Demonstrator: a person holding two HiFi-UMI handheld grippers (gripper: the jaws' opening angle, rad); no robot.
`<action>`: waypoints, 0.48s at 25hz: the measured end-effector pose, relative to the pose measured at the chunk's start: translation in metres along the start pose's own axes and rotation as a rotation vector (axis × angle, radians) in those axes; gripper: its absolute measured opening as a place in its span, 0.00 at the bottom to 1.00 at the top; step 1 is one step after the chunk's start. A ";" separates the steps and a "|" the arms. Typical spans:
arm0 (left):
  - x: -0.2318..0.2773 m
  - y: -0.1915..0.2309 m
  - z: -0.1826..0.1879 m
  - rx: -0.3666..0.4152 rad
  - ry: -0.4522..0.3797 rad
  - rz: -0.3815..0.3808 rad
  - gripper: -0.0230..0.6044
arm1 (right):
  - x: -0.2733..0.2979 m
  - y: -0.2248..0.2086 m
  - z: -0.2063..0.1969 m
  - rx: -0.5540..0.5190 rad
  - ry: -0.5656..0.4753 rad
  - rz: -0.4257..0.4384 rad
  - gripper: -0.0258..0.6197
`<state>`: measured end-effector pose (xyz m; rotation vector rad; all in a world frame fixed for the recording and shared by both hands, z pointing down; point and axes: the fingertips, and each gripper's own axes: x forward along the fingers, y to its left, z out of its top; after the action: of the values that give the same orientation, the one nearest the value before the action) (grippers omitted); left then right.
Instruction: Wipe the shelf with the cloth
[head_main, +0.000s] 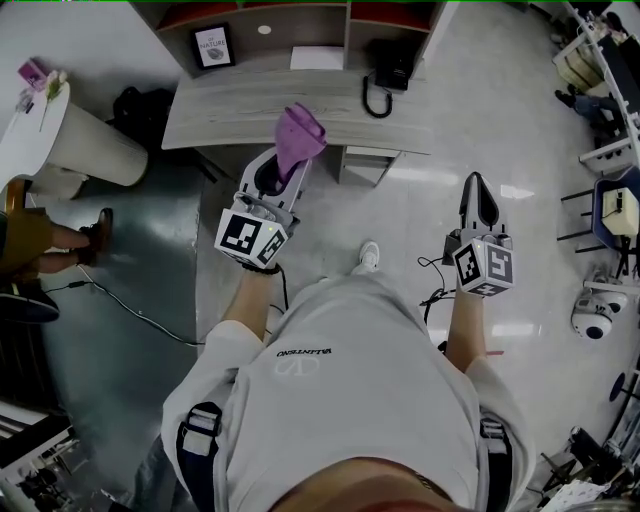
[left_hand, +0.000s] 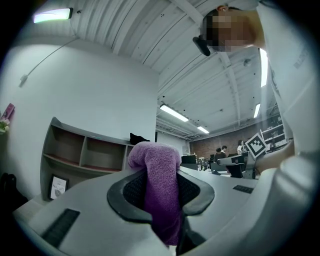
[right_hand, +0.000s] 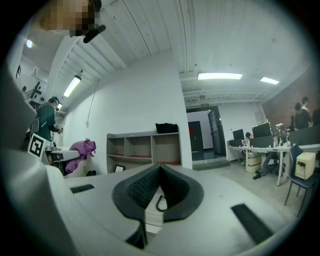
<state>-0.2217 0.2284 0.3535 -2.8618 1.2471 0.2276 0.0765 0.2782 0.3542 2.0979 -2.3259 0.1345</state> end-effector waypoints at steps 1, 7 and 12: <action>0.007 0.000 -0.002 0.001 0.001 0.001 0.20 | 0.006 -0.005 0.000 0.001 0.001 0.004 0.04; 0.054 0.000 -0.006 0.015 0.004 0.017 0.20 | 0.037 -0.043 0.004 0.010 -0.003 0.023 0.04; 0.096 0.000 -0.007 0.026 -0.001 0.045 0.20 | 0.064 -0.077 0.007 0.017 -0.008 0.042 0.04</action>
<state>-0.1559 0.1581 0.3470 -2.8142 1.3052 0.2118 0.1463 0.2067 0.3555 2.0618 -2.3823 0.1471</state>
